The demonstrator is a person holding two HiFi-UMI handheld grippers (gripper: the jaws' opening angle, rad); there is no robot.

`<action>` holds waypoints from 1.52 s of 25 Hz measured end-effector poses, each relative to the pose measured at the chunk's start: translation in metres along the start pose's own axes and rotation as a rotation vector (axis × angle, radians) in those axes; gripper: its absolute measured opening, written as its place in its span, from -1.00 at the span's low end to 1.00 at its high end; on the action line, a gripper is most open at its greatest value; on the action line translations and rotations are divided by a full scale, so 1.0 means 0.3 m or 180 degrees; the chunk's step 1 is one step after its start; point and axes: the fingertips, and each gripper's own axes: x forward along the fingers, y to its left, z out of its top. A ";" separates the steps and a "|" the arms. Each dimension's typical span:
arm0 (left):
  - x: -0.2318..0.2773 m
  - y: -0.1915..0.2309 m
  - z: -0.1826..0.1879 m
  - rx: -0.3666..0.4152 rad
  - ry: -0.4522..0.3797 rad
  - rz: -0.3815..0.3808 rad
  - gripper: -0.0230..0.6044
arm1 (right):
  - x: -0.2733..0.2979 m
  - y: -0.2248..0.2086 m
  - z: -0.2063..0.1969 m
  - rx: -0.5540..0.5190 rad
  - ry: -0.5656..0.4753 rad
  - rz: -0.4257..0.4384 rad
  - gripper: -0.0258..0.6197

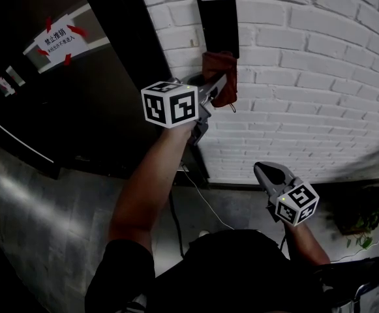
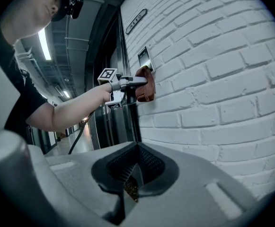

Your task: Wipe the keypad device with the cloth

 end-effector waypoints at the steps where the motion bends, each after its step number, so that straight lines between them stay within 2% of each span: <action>1: 0.002 0.003 -0.014 -0.0009 0.0028 0.0007 -0.73 | -0.001 -0.001 0.000 0.0001 -0.0002 -0.0005 -0.95; 6: 0.009 -0.018 -0.057 0.0008 0.0129 -0.0027 -0.73 | -0.004 -0.005 -0.004 0.0011 -0.0013 -0.0021 -0.95; 9: -0.012 -0.075 -0.029 0.0086 0.0076 -0.0131 -0.73 | -0.003 -0.003 -0.003 0.0010 -0.0014 -0.0019 -0.95; 21: -0.101 -0.196 0.279 0.0476 -0.0306 -0.0281 -0.73 | -0.008 -0.001 0.015 -0.0002 -0.0058 -0.0001 -0.95; 26: -0.117 -0.203 0.418 0.0604 -0.0505 -0.0242 -0.73 | -0.017 -0.005 0.009 0.0000 -0.0064 -0.0011 -0.95; 31: -0.074 -0.199 0.517 0.0549 -0.0607 -0.0259 -0.73 | -0.022 -0.013 0.006 -0.0007 -0.0050 -0.0014 -0.95; 34: -0.042 -0.186 0.565 0.0605 -0.0641 -0.0193 -0.73 | -0.020 -0.010 0.011 -0.0030 -0.0050 -0.0008 -0.95; 38: -0.013 -0.158 0.584 0.0559 -0.0654 -0.0171 -0.73 | -0.015 -0.008 0.018 -0.0057 -0.0045 0.0000 -0.95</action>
